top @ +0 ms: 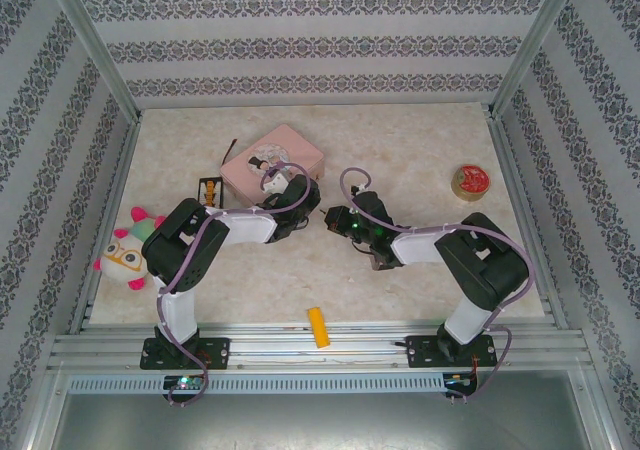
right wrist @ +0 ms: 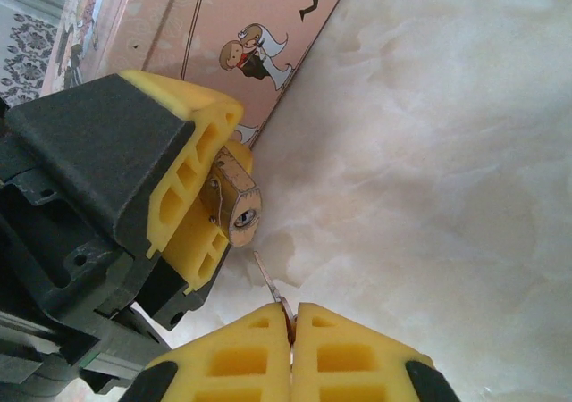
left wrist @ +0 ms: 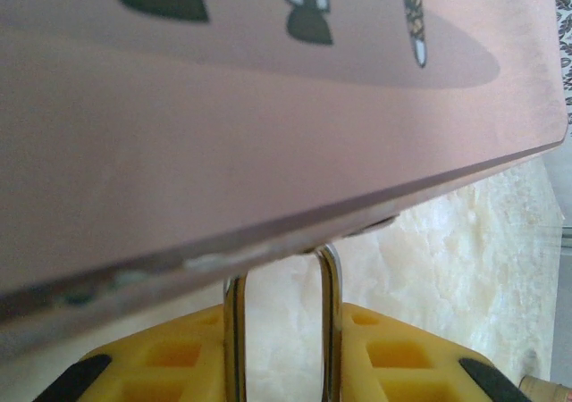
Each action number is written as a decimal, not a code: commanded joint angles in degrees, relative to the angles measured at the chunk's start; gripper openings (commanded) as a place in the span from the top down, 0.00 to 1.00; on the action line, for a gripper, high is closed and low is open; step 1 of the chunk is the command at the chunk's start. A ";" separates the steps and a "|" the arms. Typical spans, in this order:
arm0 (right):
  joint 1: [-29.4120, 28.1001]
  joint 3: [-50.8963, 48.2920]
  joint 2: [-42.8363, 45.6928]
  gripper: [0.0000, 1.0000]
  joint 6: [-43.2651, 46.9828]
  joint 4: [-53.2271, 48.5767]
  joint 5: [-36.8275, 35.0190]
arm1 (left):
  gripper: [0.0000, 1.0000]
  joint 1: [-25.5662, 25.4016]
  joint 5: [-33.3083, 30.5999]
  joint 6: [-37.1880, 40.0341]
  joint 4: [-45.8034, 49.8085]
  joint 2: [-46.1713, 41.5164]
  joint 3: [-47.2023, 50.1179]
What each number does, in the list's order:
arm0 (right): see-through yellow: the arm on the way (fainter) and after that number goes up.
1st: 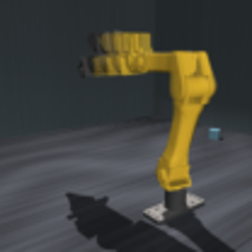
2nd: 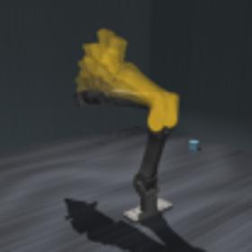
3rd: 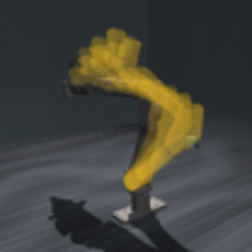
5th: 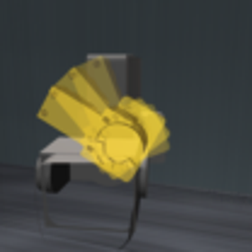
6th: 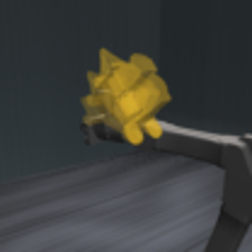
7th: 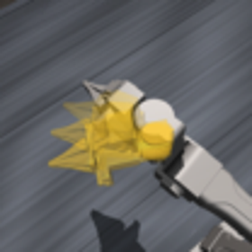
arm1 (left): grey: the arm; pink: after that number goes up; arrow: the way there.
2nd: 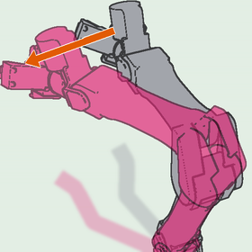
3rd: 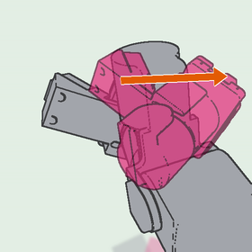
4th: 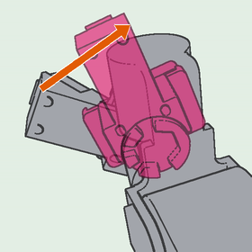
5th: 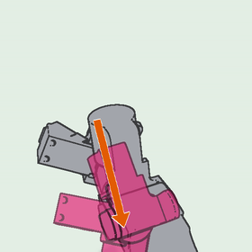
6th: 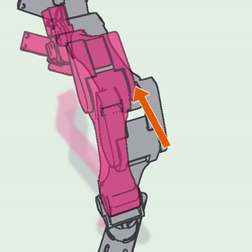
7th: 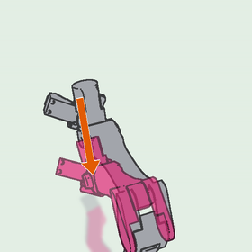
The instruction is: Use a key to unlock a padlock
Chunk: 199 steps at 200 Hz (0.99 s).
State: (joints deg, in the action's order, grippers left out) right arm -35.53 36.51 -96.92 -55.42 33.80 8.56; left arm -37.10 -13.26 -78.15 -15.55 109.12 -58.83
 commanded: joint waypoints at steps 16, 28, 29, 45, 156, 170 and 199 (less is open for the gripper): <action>-0.63 2.46 -1.91 1.00 -0.57 2.65 -0.91 | 0.88 0.85 -1.42 -1.98 -6.90 -2.11 -1.11; -0.59 2.77 -2.45 1.00 -0.66 2.89 -1.01 | 0.88 0.90 -1.25 -2.01 -7.04 -1.99 -1.09; -0.59 2.82 -2.51 1.00 -0.70 2.91 -1.00 | 0.88 0.90 -1.20 -2.01 -6.99 -1.94 -1.10; -0.55 3.38 -3.09 1.00 -0.82 2.94 -1.00 | 0.88 0.96 -0.92 -2.16 -6.95 -1.82 -1.15; 0.06 4.18 -6.05 1.00 -3.92 7.36 -0.06 | 0.88 0.93 0.85 -3.19 -7.90 -0.38 -1.84; 0.06 4.27 -6.73 1.00 -4.47 8.37 0.40 | 0.88 0.98 1.27 -3.37 -8.23 -0.16 -1.89; 0.14 4.44 -7.78 1.00 -5.53 9.97 1.83 | 0.88 0.98 1.57 -3.59 -8.42 -0.22 -1.58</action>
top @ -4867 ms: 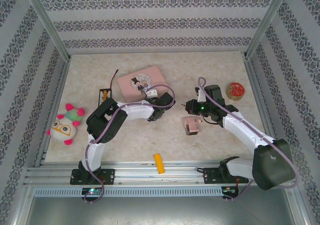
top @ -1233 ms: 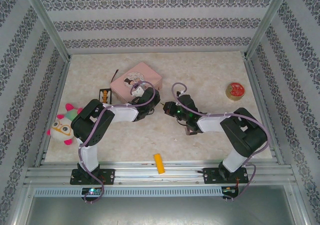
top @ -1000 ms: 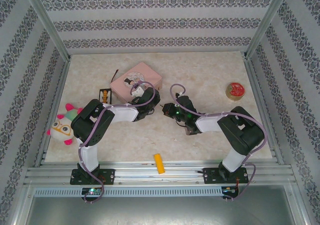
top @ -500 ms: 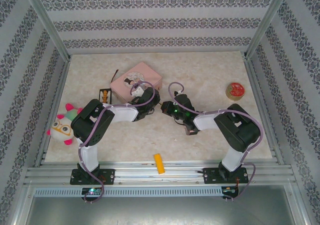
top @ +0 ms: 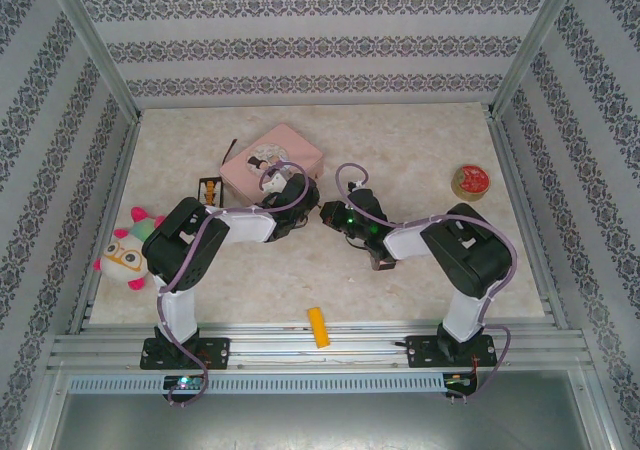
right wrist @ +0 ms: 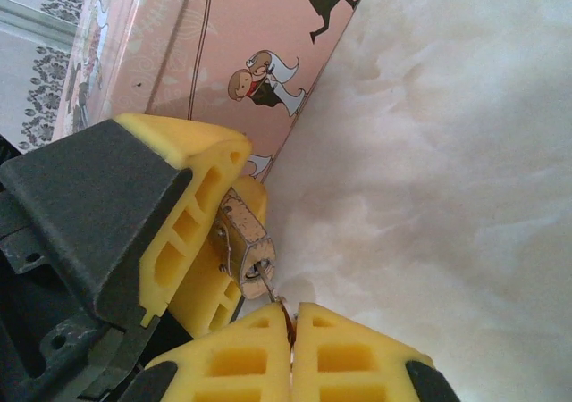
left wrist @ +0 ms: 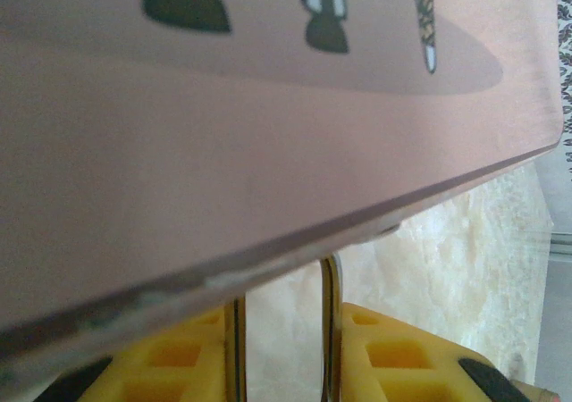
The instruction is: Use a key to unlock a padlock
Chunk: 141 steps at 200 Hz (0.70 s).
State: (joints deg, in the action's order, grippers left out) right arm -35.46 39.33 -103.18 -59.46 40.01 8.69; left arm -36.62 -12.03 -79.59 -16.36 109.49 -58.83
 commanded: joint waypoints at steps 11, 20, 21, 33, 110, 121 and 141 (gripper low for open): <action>0.07 1.66 -1.83 1.00 -1.66 4.15 2.27 | 0.88 0.50 0.47 -2.15 -7.61 -0.60 -1.64; 0.13 1.71 -2.07 1.00 -1.92 4.37 2.76 | 0.88 0.50 0.56 -2.15 -7.62 -0.62 -1.60; 0.13 1.71 -2.09 1.00 -1.99 4.42 2.84 | 0.88 0.50 0.58 -2.15 -7.58 -0.65 -1.58; 0.46 1.63 -2.52 1.00 -2.39 5.38 3.70 | 0.88 0.50 0.83 -2.12 -7.58 -0.52 -1.61; 2.61 3.85 -4.47 1.00 -1.60 7.01 9.99 | 0.88 0.06 3.77 -2.83 -8.05 -0.11 -1.29; 3.06 4.46 -4.88 1.00 -1.11 7.19 11.30 | 0.88 -0.20 4.44 -2.94 -8.11 -0.08 -1.20; 3.80 5.22 -5.28 1.00 -0.18 7.19 13.07 | 0.88 -0.64 5.82 -3.24 -8.32 -0.07 -0.74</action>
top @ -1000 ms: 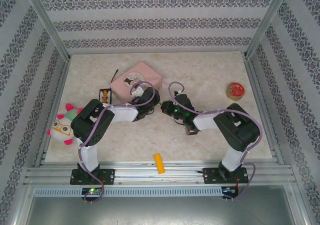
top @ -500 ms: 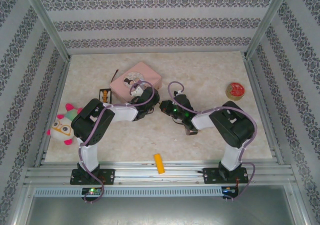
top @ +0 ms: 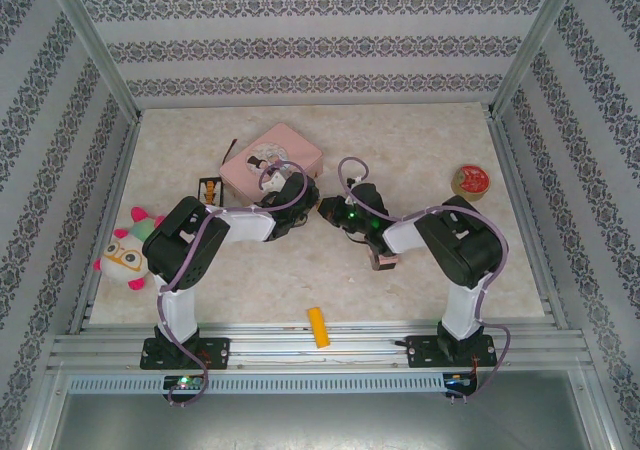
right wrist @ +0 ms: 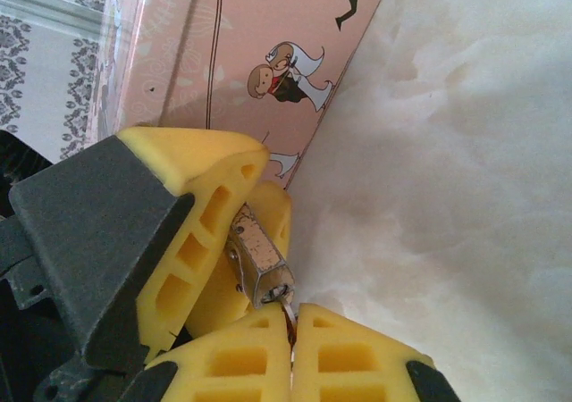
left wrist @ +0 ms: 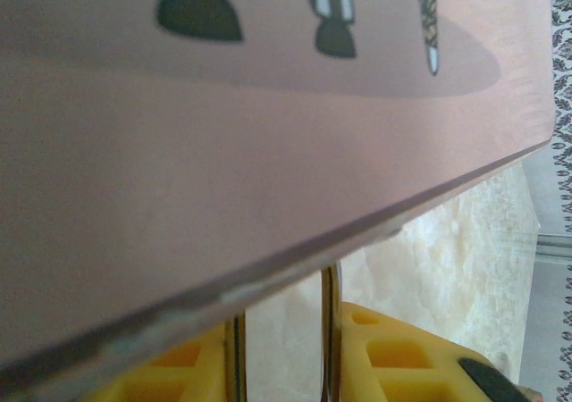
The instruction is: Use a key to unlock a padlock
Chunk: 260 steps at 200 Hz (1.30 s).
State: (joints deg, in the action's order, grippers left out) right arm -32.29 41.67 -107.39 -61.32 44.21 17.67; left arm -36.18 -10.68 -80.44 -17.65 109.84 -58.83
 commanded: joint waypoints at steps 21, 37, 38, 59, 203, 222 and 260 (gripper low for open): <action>1.35 2.74 -0.76 1.00 2.34 2.74 4.56 | 0.87 -1.41 4.95 -2.74 -7.48 -0.92 0.31; 1.78 2.16 -0.28 1.00 2.40 2.82 4.55 | 0.87 -1.69 5.53 -2.57 -7.65 -1.33 0.85; 1.83 2.13 -0.28 1.00 2.42 2.82 4.56 | 0.87 -1.70 5.55 -2.55 -7.66 -1.31 0.88; 2.31 1.36 0.63 1.00 2.47 2.82 4.57 | 0.82 -1.96 5.93 -2.17 -8.27 -1.96 1.57; 1.71 -4.65 3.11 1.00 -1.25 5.25 2.02 | 0.00 -2.06 3.67 2.72 -8.96 -7.48 5.37; 1.71 -4.93 2.93 1.00 -1.72 5.93 2.02 | 0.01 -2.05 2.85 4.00 -8.27 -8.93 5.99; 1.62 -5.37 2.97 1.00 -2.05 6.59 2.10 | 0.01 -2.05 -1.31 7.08 -4.90 -13.19 8.03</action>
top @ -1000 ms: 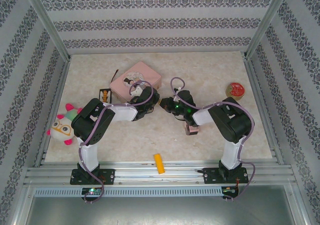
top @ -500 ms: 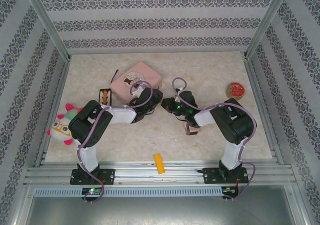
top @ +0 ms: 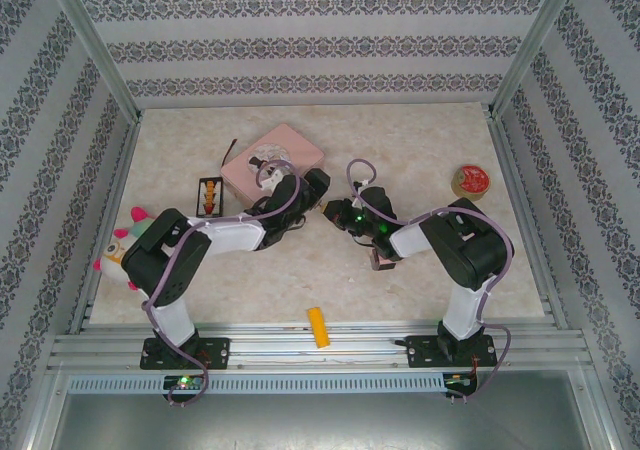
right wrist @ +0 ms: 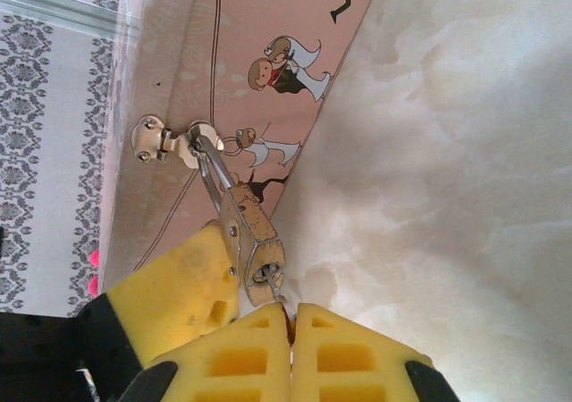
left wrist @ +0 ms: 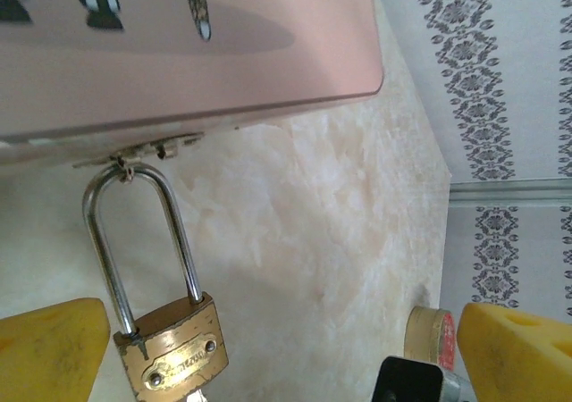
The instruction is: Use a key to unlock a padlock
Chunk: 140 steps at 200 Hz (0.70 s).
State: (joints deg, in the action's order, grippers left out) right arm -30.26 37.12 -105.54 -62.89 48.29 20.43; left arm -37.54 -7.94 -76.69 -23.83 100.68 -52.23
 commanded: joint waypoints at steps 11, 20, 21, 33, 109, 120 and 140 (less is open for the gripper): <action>-0.41 -0.99 1.13 1.00 -0.56 2.60 -0.60 | 0.01 -0.69 -5.38 4.37 1.57 -5.24 2.22; -0.41 -1.15 1.12 1.00 -0.74 2.81 -0.59 | 0.01 -0.69 -6.04 5.37 1.69 -6.05 2.68; -0.41 -1.17 1.12 1.00 -0.83 2.84 -0.53 | 0.01 -0.69 -6.08 5.47 1.69 -6.08 2.76; -0.36 -1.26 1.14 1.00 -1.05 2.95 -0.40 | 0.01 -0.69 -6.46 7.25 1.69 -7.00 3.33; -0.14 -0.26 -1.32 1.00 -4.72 5.95 1.26 | 0.00 -0.69 -5.45 10.37 3.53 -7.71 5.68; -0.06 0.28 -2.22 1.00 -5.20 6.67 1.58 | 0.01 -0.70 -5.68 9.74 3.44 -7.39 5.90; -0.02 1.25 -3.52 1.00 -5.89 7.63 2.16 | 0.06 -0.69 -5.62 9.63 2.38 -5.94 5.60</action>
State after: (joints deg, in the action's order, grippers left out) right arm -30.24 36.64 -107.07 -67.22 51.48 21.08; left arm -37.56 -12.53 -67.46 -21.89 94.06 -46.61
